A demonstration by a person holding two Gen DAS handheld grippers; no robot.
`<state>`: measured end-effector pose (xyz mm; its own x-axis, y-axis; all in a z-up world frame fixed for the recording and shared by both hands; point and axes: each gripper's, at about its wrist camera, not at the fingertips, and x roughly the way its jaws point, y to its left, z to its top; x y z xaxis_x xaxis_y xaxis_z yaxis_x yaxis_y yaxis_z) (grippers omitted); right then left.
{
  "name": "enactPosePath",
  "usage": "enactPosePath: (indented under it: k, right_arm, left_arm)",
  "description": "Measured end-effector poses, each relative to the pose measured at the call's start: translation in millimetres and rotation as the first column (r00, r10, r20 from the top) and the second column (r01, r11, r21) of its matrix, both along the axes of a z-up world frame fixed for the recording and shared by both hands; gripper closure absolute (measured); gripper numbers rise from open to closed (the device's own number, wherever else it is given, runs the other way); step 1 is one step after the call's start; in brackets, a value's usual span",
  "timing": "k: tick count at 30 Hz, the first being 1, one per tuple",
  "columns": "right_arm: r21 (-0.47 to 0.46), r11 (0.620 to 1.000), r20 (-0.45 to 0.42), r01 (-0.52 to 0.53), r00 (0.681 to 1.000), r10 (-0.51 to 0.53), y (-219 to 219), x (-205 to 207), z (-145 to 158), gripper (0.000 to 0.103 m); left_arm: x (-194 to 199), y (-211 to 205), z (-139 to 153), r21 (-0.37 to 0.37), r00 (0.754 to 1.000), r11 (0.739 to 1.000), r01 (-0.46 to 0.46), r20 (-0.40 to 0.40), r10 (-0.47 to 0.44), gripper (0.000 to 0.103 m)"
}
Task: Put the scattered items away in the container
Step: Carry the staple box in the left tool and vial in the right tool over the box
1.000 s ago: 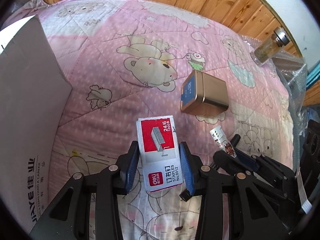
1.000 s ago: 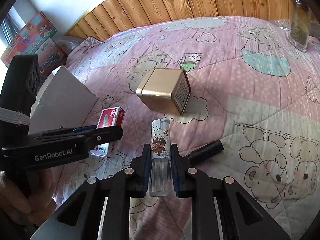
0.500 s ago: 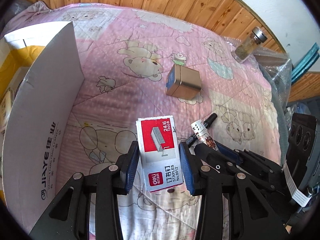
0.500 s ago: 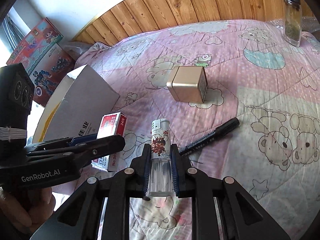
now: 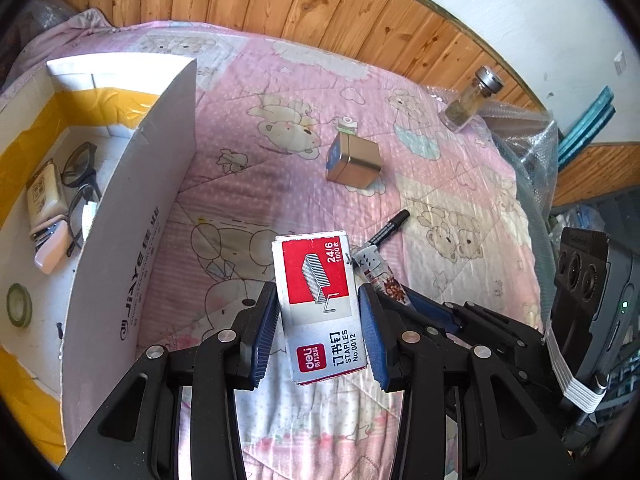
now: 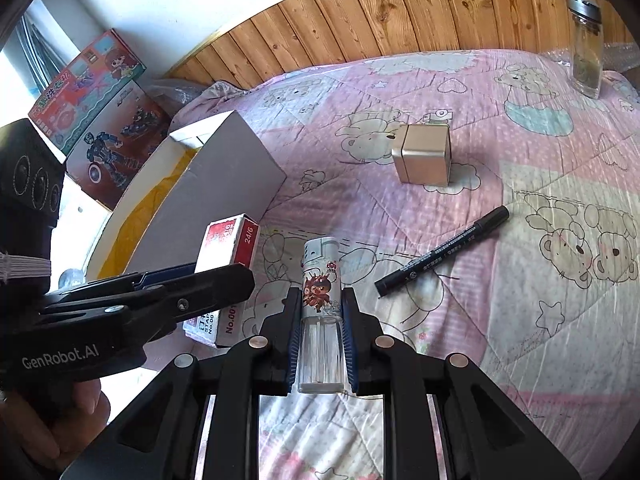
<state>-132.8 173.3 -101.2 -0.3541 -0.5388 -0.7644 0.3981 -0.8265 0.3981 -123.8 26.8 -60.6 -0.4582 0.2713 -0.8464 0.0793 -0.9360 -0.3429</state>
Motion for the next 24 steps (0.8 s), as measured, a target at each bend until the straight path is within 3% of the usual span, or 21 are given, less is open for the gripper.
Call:
enactPosePath:
  k: [12, 24]
  right_arm:
    - [0.001, 1.000, -0.031, -0.011, 0.999, 0.011, -21.5, 35.4, 21.6, 0.083]
    - [0.008, 1.000, -0.068, -0.029, 0.997, 0.029, -41.9, 66.6, 41.9, 0.083]
  left_arm:
    - [37.3, -25.9, 27.4, 0.037, 0.998, 0.999, -0.012, -0.056, 0.014, 0.061]
    - [73.4, -41.9, 51.6, 0.023, 0.991, 1.000, -0.007, -0.130, 0.010, 0.061]
